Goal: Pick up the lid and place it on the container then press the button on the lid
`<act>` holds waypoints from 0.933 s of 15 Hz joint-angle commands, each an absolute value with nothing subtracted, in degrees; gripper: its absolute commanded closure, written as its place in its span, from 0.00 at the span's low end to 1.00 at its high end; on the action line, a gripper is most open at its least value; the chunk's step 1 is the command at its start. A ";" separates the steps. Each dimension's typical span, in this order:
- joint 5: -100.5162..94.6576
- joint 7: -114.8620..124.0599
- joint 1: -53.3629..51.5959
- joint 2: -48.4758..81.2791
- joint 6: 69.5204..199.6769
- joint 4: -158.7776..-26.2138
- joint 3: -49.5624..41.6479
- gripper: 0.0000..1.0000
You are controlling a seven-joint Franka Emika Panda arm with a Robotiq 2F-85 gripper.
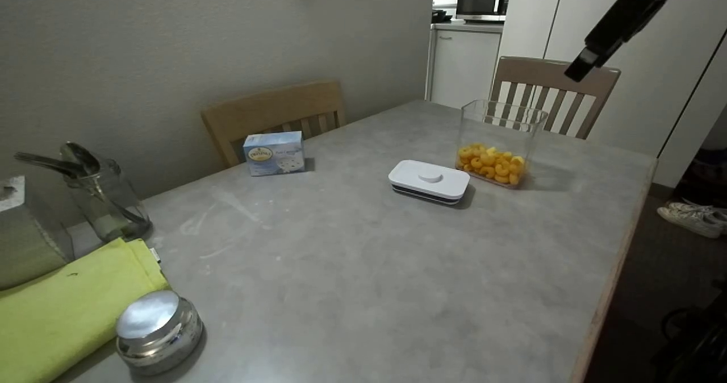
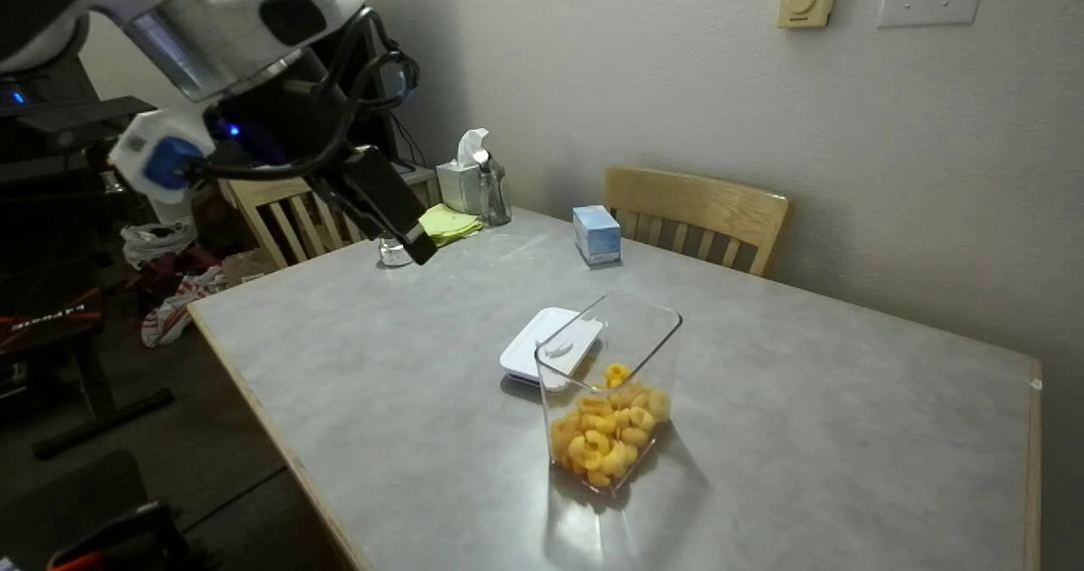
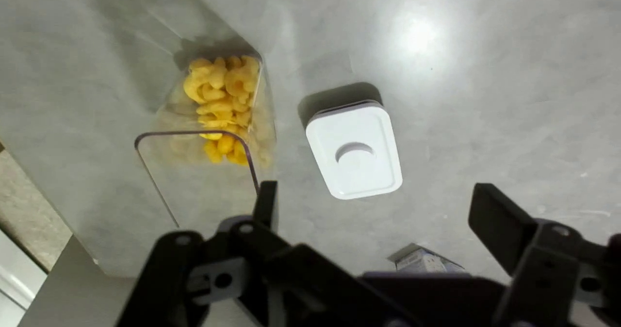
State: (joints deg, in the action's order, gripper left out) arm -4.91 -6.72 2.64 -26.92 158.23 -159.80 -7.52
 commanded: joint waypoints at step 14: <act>5.53 -22.13 -6.24 -13.67 151.16 -147.54 -14.49 0.00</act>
State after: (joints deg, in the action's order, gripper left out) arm 2.39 -16.62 -4.43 -19.32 156.79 -154.68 -13.11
